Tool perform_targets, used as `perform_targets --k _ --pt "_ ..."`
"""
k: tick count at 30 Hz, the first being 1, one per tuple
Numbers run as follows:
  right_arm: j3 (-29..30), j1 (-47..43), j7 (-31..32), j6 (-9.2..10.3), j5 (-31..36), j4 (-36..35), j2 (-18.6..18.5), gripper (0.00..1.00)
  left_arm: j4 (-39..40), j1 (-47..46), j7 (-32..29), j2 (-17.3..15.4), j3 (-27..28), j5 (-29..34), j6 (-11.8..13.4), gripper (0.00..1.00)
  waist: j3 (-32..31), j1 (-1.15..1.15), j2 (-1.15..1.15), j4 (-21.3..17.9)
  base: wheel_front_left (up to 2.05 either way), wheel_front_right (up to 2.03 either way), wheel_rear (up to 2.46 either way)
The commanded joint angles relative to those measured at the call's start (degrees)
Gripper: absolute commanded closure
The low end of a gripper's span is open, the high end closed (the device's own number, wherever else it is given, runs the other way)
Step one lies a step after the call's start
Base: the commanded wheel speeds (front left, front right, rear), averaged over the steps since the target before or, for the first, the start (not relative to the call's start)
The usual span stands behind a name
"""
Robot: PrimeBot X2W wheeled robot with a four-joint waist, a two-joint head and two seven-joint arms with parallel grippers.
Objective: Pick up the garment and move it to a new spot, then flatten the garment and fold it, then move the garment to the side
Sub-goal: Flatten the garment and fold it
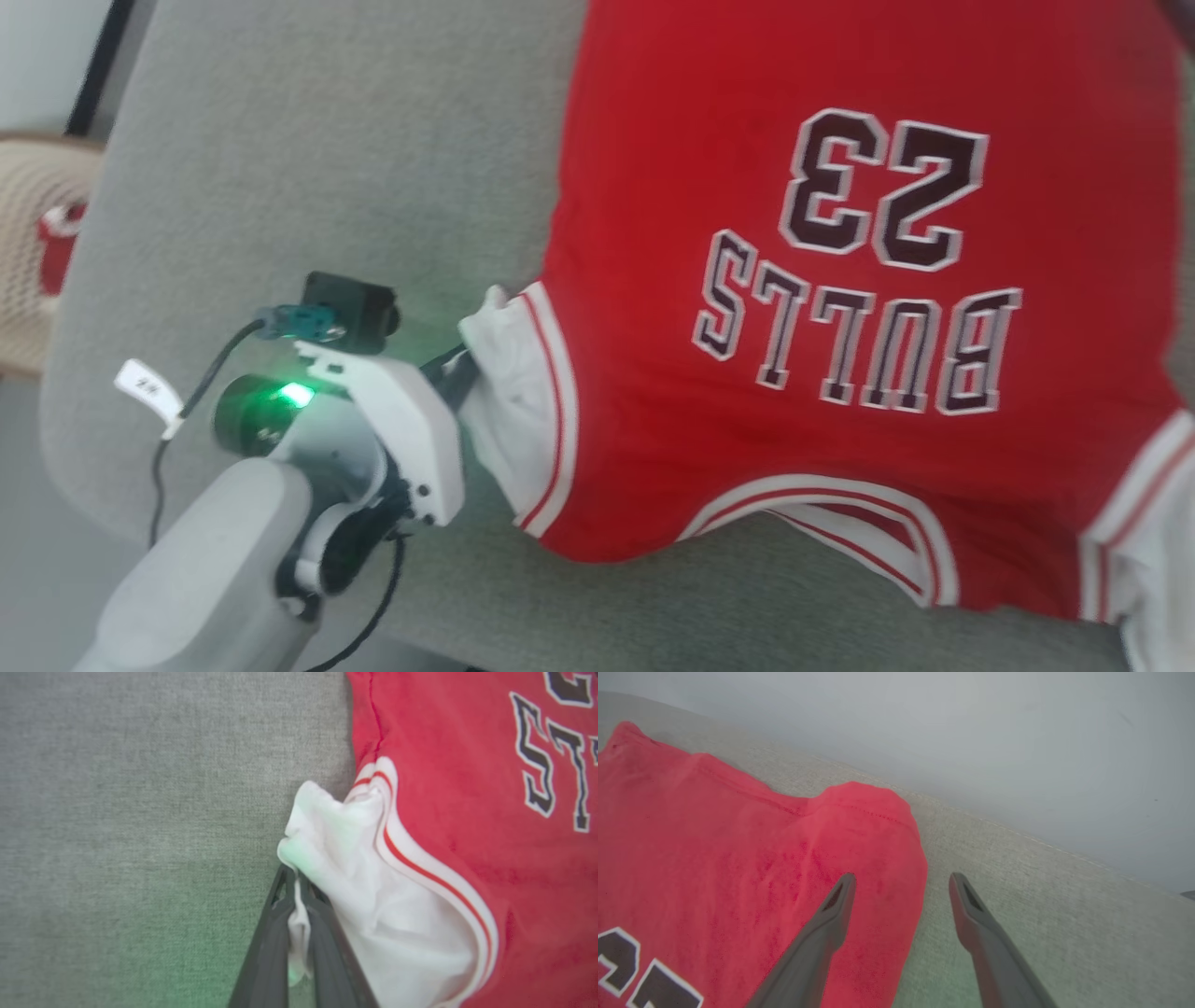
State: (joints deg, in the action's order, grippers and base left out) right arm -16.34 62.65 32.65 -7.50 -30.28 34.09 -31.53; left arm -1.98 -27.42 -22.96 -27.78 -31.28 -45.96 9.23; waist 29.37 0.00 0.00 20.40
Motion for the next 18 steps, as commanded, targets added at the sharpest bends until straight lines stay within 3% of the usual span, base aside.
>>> perform_targets --k 1,6,11,12,13,18 --pt "-0.1 2.1 0.9 0.02 -0.4 2.7 -0.2 0.00 -0.9 -1.2 0.5 0.9 -0.4 0.1 -0.6 1.00 2.3 0.00 0.00 2.5 0.00 0.00 0.00" --pt "-0.2 7.6 5.8 0.01 -0.6 13.2 0.4 0.00 -4.0 -3.0 1.7 3.2 -1.8 0.2 -2.3 1.00 4.1 0.00 0.00 4.9 0.00 0.00 0.00" --pt "-2.3 6.7 13.5 0.01 -0.1 22.9 2.2 0.00 -7.2 -4.0 2.7 4.6 -2.3 -0.1 -3.4 1.00 4.7 0.00 0.00 5.8 0.00 0.00 0.00" --pt "-2.6 6.4 15.0 0.01 -0.4 24.4 2.5 0.08 -7.7 -4.0 2.8 4.7 -2.3 -0.1 -3.5 1.00 4.7 0.00 0.00 5.8 0.00 0.00 0.00" --pt "-3.1 6.3 16.2 0.00 -0.7 24.9 2.9 1.00 -8.2 -4.1 2.9 4.8 -2.3 -0.2 -3.7 1.00 4.6 0.00 0.00 5.7 0.00 0.00 0.00" --pt "-5.3 7.3 16.6 0.01 -1.6 23.0 1.5 1.00 -10.1 -4.5 3.6 4.4 -1.6 -0.7 -3.9 1.00 3.6 0.00 0.00 4.4 0.00 0.00 0.00"
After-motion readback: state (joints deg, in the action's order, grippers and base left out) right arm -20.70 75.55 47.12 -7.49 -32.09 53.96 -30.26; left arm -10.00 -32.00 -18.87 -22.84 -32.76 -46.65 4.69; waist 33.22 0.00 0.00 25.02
